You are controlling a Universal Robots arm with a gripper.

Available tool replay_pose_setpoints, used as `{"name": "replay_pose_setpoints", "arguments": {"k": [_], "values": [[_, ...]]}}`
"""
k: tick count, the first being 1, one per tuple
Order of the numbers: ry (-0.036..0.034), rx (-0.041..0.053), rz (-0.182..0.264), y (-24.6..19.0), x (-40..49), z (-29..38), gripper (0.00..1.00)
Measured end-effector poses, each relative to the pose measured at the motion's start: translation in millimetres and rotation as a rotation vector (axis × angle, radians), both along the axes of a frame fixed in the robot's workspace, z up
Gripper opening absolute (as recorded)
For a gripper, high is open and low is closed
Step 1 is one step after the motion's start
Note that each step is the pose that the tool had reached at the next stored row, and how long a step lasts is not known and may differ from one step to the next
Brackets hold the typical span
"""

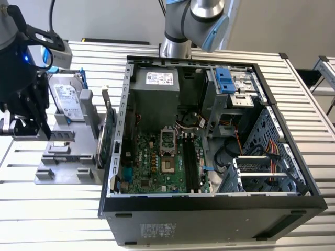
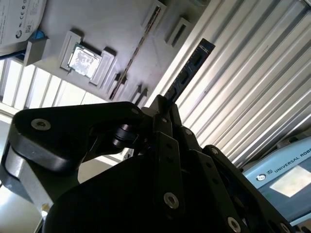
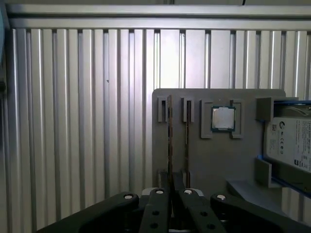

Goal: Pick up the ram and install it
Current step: 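Pick up the ram and move it above insertion slot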

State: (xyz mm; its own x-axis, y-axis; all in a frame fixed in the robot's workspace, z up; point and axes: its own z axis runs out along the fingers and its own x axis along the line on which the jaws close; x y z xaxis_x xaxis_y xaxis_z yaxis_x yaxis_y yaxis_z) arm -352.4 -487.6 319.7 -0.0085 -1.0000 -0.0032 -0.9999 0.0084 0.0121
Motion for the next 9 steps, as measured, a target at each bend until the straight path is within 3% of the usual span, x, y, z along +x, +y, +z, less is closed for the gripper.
{"name": "replay_pose_setpoints", "arguments": {"k": [9], "values": [[-0.0001,0.0001,0.0,0.0,0.1,6.3,0.0]]}}
